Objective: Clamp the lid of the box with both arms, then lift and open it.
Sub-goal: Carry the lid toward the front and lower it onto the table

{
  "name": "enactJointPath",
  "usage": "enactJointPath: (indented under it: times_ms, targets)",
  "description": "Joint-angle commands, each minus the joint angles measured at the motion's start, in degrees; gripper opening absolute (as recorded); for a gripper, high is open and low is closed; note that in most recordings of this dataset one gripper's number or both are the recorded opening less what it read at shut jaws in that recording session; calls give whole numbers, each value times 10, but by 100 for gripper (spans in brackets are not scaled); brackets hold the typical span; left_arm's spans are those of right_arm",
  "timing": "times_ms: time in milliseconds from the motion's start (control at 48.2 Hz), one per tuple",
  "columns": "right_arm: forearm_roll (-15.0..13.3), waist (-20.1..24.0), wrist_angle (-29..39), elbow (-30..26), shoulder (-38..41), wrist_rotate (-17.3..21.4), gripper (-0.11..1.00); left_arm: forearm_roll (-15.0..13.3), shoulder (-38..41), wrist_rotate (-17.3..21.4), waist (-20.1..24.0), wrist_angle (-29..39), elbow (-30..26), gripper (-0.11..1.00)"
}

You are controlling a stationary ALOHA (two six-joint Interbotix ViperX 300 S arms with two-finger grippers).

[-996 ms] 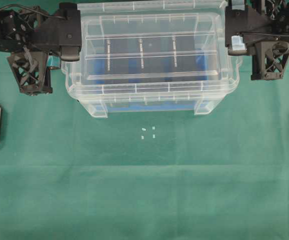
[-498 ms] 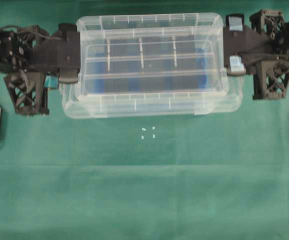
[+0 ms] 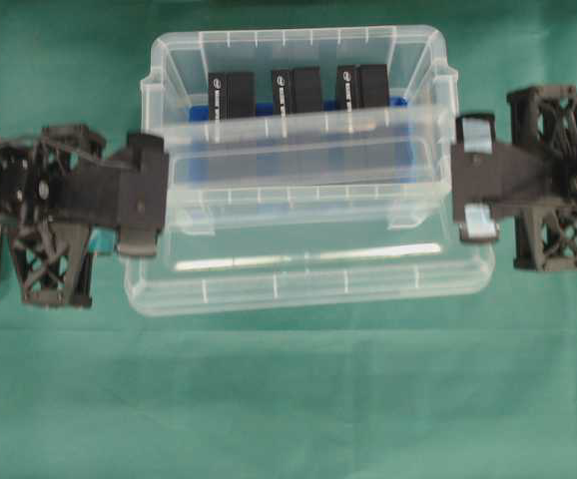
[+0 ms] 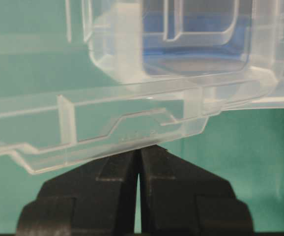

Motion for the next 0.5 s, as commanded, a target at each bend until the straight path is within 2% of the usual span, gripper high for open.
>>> enactJointPath:
  times_ms: [0,187,477]
  targets:
    - [-18,35,-5,-39,7,37,0,6,5,-12,-13,-9,-41,1]
    - [-37,93,9,-48,23,90,0,8,17,-43,-50,-5,-51,1]
    - [-65,156,22,-62,43,153,0,17,38,-102,-110,-5,-69,1]
